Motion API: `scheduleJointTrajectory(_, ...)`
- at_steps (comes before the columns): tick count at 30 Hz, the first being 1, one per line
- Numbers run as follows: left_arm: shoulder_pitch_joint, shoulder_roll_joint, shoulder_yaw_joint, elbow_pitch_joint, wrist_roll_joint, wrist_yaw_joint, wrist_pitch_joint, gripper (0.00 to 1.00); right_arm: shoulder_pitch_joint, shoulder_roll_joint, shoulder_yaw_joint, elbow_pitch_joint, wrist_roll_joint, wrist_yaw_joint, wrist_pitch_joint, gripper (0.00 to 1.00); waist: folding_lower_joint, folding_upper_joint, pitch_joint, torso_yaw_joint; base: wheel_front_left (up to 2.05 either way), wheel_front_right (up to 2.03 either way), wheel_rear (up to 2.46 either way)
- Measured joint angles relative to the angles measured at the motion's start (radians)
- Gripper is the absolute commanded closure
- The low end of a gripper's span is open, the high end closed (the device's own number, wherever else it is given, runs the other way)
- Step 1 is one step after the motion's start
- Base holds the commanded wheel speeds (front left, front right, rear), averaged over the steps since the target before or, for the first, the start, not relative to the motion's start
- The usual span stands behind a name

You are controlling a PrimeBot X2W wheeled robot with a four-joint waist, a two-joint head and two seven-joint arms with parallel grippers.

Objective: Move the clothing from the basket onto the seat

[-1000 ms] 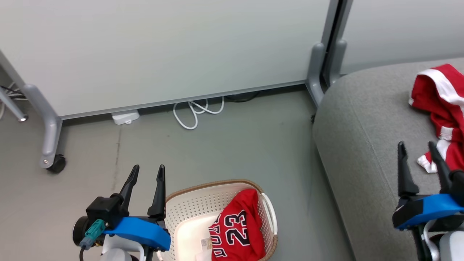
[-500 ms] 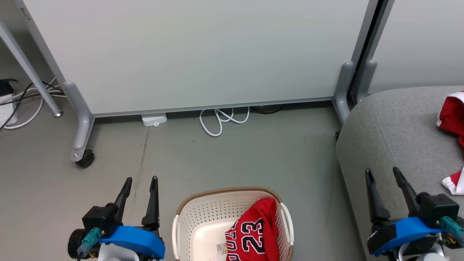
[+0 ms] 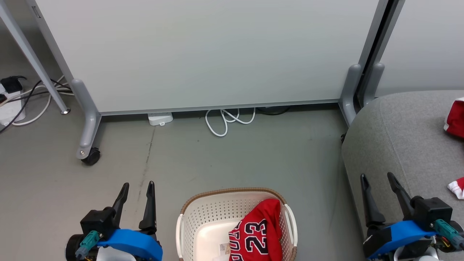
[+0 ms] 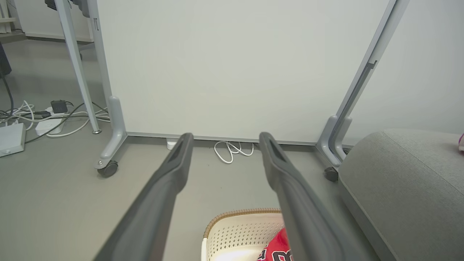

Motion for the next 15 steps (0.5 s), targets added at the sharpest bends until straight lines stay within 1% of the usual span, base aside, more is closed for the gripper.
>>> scheduleJointTrajectory(15,-0.003,-0.001,-0.007,-0.004,0.007,0.0,0.0,0.0,-0.014,0.001,0.02,0.004,0.013,0.0,-0.001,0.0,0.0,0.0,0.029,-0.021,0.0,0.0,0.0)
